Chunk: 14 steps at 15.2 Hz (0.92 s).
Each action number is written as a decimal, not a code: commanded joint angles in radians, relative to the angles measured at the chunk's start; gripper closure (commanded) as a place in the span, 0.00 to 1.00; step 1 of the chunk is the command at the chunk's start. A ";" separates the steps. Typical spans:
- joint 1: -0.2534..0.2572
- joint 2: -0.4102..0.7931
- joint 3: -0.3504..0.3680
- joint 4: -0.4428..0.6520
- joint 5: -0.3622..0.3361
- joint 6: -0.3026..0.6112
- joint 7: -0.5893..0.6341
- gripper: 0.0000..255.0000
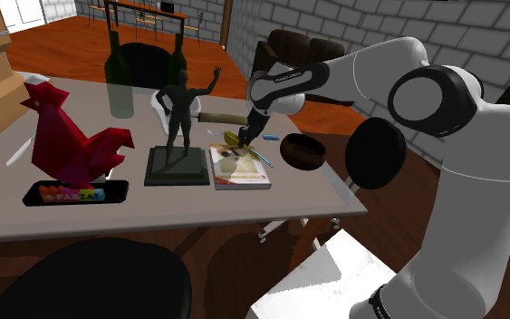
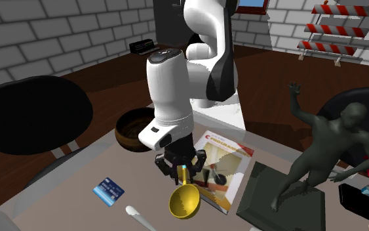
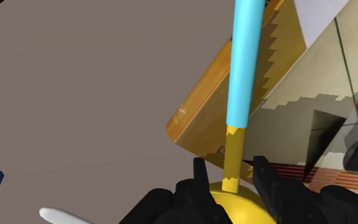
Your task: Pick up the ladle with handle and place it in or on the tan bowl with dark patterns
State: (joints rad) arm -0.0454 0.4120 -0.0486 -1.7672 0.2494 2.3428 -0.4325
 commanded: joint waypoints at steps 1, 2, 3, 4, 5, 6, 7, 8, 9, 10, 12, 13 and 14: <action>0.000 0.006 0.000 -0.006 -0.001 -0.002 0.000 1.00; 0.000 0.007 0.000 -0.004 -0.001 -0.003 0.001 1.00; -0.002 0.008 -0.001 -0.001 -0.001 -0.006 -0.001 1.00; -0.004 0.006 -0.001 -0.004 0.000 -0.005 -0.004 1.00; -0.003 0.007 -0.001 -0.003 0.000 -0.005 -0.003 1.00; -0.003 0.000 -0.002 -0.011 0.000 -0.004 -0.004 1.00; -0.001 0.007 0.000 -0.006 -0.001 -0.002 0.000 1.00; 0.000 0.000 -0.002 -0.001 -0.003 -0.013 0.003 1.00; 0.000 -0.007 -0.003 0.003 -0.005 -0.023 0.006 1.00; 0.001 -0.013 -0.003 0.007 -0.007 -0.034 0.008 1.00; 0.001 -0.025 -0.005 0.017 -0.012 -0.056 0.014 1.00; 0.002 -0.031 -0.006 0.023 -0.014 -0.066 0.017 1.00; 0.002 -0.036 -0.007 0.028 -0.016 -0.077 0.019 1.00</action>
State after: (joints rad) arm -0.0447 0.3859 -0.0546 -1.7398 0.2362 2.2766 -0.4170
